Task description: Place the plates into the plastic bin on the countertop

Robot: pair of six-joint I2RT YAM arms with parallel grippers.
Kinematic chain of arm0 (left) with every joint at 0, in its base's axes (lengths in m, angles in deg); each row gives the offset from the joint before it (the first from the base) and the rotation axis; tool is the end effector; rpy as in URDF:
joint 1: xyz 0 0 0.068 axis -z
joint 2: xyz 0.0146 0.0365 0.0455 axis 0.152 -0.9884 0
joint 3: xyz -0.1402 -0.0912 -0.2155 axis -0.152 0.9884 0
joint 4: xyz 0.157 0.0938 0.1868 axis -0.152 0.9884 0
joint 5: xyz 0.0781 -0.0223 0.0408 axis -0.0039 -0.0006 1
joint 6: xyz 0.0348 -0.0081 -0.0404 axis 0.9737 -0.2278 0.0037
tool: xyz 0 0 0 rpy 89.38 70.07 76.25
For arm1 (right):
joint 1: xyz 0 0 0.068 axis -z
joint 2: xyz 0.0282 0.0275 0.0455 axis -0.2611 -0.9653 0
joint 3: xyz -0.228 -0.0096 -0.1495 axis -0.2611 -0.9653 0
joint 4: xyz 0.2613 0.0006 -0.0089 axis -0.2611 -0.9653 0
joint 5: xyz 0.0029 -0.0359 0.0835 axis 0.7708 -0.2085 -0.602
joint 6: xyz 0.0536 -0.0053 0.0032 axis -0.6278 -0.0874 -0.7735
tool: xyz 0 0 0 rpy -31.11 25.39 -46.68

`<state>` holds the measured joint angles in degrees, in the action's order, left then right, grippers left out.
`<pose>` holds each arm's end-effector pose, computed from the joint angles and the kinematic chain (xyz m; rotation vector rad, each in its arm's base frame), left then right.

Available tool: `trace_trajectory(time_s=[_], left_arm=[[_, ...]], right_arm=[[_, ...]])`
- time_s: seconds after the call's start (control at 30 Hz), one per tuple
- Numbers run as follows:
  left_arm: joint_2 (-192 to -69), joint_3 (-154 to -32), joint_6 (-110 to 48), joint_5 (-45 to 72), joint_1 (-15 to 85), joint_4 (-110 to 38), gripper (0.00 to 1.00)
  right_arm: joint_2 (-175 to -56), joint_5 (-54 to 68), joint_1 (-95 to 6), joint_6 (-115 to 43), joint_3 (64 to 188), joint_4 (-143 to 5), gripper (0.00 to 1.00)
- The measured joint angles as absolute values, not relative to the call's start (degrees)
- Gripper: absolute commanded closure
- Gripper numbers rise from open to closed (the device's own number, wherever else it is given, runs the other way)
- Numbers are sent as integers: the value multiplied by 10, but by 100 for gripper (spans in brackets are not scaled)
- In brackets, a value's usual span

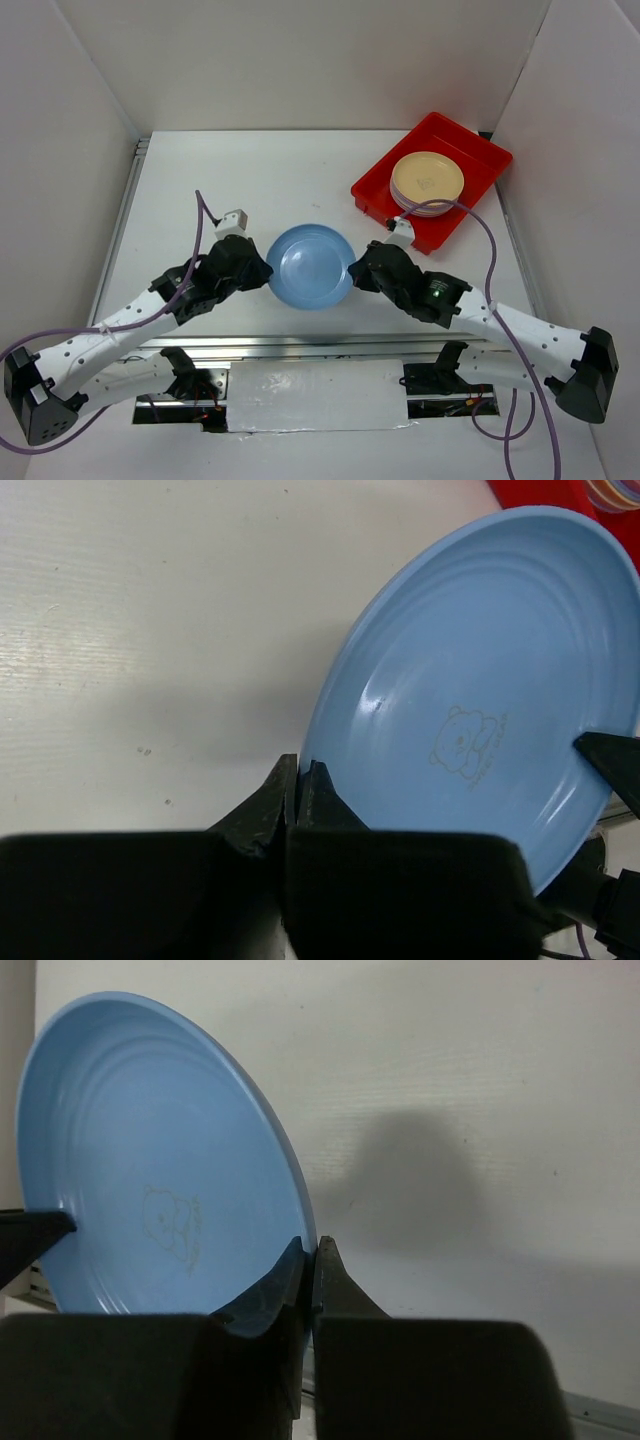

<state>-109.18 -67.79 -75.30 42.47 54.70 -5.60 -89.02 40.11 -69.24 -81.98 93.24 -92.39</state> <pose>0.1510 -0.1383 0.2940 -0.3876 2.1809 -0.6246 0.1331 0.1576 0.2771 0.2312 2.1660 0.6066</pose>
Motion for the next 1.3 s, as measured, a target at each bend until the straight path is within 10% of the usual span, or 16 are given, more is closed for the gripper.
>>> trace_trajectory(time_s=[0.07, 0.17, 0.8, 1.07, 1.1, 1.23, 1.3], left_arm=[[-1092, -678, -750, 422, 548, -55, 69], [-1092, -681, -743, 417, 551, -51, 1], [-965, -825, -696, 543, 571, 236, 1], [-922, -814, -653, 529, 571, 244, 1], [-922, -813, -649, 523, 571, 243, 1], [-922, -806, -636, 506, 571, 237, 1], [-920, -804, -635, 503, 571, 236, 1]], right_arm=[[-891, 399, -692, -822, 922, -919, 100], [-891, 386, -678, -820, 916, -921, 100], [-1230, 161, -72, -726, 1200, -936, 100], [-1351, 124, -24, -696, 1357, -1000, 95], [-1351, 121, -24, -693, 1363, -1003, 91], [-1351, 118, -19, -691, 1381, -1014, 23], [-1350, 123, -16, -688, 1387, -1022, 17]])
